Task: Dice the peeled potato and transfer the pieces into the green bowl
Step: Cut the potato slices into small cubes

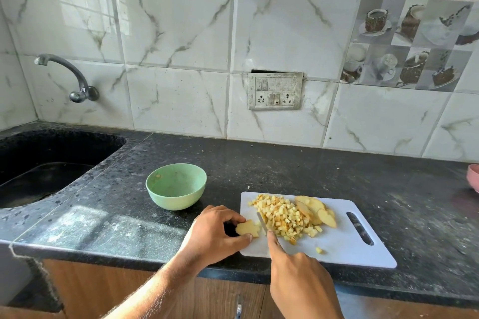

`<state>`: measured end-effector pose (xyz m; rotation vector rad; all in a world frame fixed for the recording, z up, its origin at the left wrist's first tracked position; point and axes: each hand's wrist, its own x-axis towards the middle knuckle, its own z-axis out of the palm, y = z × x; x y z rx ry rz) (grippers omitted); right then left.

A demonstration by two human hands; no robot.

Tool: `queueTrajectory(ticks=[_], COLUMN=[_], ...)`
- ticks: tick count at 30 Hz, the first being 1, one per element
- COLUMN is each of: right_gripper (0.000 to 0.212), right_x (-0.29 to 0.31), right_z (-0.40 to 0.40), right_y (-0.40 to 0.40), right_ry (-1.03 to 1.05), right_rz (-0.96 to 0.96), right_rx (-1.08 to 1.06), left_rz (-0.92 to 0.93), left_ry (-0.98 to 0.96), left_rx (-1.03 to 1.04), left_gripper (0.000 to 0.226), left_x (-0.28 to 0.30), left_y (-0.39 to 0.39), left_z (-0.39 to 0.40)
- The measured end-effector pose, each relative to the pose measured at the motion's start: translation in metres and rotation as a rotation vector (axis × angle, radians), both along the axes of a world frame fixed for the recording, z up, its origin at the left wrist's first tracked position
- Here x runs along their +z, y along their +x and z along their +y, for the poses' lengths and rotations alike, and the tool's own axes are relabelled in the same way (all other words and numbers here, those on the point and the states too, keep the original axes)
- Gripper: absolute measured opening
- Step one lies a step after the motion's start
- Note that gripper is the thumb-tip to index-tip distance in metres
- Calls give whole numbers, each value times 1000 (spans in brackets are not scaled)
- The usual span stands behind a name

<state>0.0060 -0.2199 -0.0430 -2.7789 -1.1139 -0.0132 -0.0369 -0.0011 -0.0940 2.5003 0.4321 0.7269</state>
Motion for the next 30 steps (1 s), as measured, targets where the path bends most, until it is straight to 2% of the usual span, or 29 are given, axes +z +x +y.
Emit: queueTrajectory(ticks=[30], right_gripper=[68], right_x=[-2], right_z=[5], right_y=[-2], right_ry=[67], right_rz=[-13], right_rx=[32], left_rz=[34], left_ry=[-70], left_rx=[-11], left_gripper=[57], left_x=[2], left_y=[0], left_z=[3])
